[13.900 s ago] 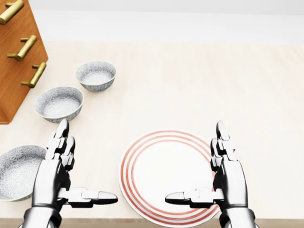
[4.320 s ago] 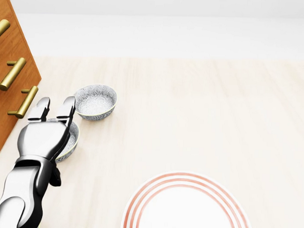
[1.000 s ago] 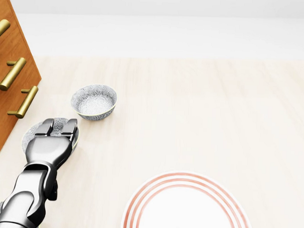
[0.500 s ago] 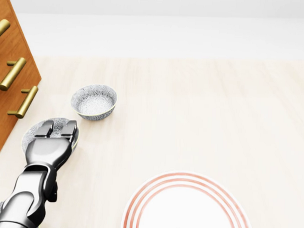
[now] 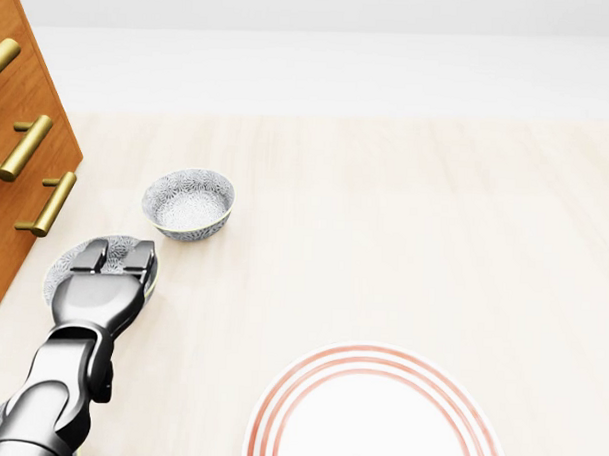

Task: Put the bowl in the middle on the plate.

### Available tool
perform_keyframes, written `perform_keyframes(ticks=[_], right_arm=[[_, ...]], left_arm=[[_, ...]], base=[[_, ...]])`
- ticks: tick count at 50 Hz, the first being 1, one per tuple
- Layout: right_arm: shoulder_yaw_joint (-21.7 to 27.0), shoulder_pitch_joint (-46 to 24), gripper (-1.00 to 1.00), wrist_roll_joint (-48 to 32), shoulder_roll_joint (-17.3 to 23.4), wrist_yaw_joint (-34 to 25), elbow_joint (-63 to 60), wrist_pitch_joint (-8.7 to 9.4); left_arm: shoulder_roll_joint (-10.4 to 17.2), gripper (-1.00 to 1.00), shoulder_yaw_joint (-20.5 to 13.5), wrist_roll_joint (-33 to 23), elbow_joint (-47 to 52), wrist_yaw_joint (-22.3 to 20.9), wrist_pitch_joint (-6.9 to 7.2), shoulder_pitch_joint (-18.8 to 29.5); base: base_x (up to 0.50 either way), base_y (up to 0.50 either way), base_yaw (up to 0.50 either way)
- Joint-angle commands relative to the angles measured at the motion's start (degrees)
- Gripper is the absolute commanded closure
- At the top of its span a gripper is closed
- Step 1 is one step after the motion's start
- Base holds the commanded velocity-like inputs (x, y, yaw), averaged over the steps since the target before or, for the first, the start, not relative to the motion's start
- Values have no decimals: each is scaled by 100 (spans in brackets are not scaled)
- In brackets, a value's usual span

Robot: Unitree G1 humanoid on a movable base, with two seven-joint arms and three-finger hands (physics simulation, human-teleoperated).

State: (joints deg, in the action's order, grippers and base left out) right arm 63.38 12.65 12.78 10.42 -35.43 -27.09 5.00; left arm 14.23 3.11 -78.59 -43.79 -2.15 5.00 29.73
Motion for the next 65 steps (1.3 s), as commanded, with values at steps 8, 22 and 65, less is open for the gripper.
perform_keyframes(ticks=[8,22,65], right_arm=[[-36,10,-100,-13,3,20,137,0],[-60,24,-100,-69,3,-3,145,0],[-72,9,-100,-60,14,-32,204,0]], left_arm=[[25,-100,-8,-62,-22,-72,0,19],[8,-100,-25,17,-122,15,0,9],[-151,100,17,270,310,-263,0,-261]], base=[[0,0,0],[0,0,0],[0,0,0]])
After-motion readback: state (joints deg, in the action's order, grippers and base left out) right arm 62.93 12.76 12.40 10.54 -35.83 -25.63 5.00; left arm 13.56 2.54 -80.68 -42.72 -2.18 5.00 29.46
